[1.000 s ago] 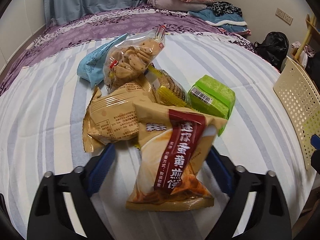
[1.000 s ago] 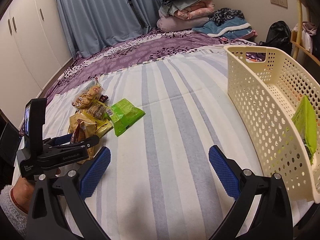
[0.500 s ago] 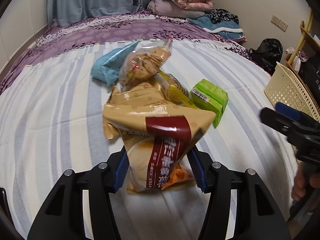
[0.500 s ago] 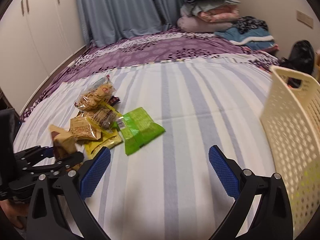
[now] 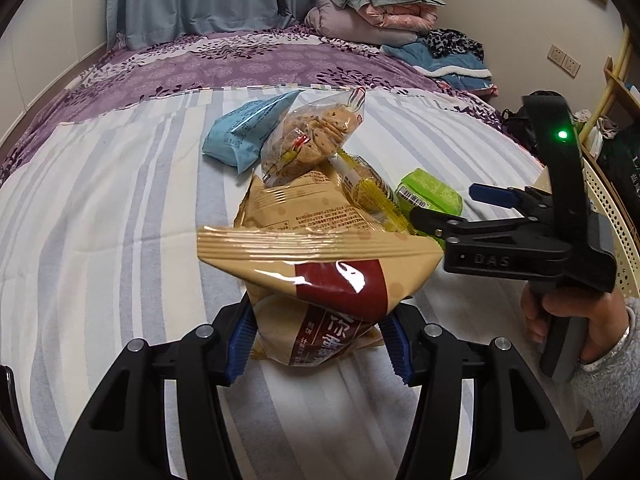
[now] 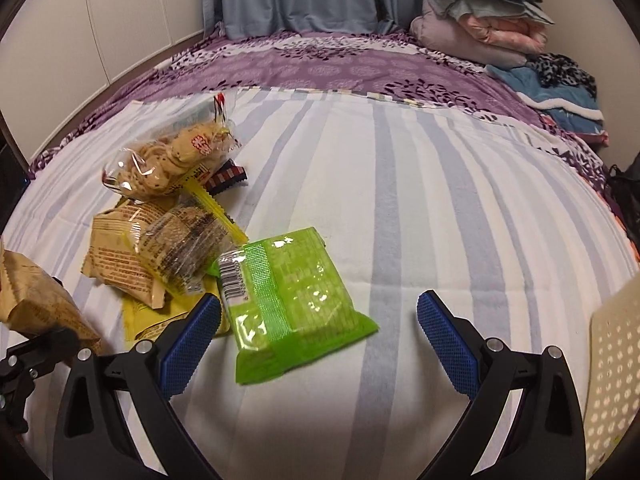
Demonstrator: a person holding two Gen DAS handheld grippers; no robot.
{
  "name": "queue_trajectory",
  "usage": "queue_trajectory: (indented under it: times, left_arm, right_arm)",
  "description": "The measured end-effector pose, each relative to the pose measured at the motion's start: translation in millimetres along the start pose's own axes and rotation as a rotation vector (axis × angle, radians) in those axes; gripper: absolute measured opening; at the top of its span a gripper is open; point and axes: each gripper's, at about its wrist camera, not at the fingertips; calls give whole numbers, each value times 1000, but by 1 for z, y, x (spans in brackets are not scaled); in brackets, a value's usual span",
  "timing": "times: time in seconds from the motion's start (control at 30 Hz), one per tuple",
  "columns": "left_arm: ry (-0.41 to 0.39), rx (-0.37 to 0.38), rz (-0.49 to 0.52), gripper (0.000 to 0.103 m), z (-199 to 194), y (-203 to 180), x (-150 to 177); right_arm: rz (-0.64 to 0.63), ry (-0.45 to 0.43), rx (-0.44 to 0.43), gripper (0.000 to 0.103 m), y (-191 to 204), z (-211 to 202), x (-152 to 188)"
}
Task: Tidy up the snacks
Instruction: 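Grasp the brown egg-roll bag with the left gripper while the right grasps the green pack, then carry the green pack into the basket with the right gripper and release it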
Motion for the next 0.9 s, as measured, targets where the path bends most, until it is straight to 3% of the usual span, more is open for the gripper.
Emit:
queue_trajectory:
  times: [0.1,0.3,0.5,0.9]
  left_arm:
    - [1,-2,6,57,5,-2,2]
    - [2,-9,8,57,10,-5,1]
    - [10,-17,8,57,15,-5,1]
    - [23,-6,-21,57,24,1,5]
  right_arm:
    - [14,6,8,96,0,6,-2]
    - [26,1,-1,68,2,6,-2]
    - [46,-13,15,57,-2,-4,4]
    - [162,-53,39,56,-33,-32,22]
Point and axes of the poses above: each gripper's, at about its wrist camera, not at the fingertips, and z roughly the way its jaws point, y to its left, x to its underside, and after that the axes turned 14 degrees about z, right-handed
